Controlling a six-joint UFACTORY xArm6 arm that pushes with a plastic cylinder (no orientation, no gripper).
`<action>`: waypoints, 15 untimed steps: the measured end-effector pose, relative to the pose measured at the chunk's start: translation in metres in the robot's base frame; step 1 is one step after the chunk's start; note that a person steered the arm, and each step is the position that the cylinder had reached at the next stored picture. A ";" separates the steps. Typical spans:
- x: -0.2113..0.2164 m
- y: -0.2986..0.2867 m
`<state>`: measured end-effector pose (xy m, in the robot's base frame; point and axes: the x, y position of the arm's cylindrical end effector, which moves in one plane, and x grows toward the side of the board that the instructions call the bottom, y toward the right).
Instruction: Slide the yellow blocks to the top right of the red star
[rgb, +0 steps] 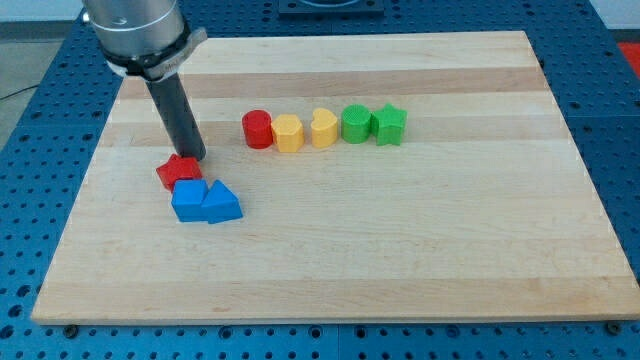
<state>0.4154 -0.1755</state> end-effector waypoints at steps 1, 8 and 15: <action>-0.046 -0.001; -0.023 0.320; -0.026 0.153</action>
<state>0.3896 -0.0224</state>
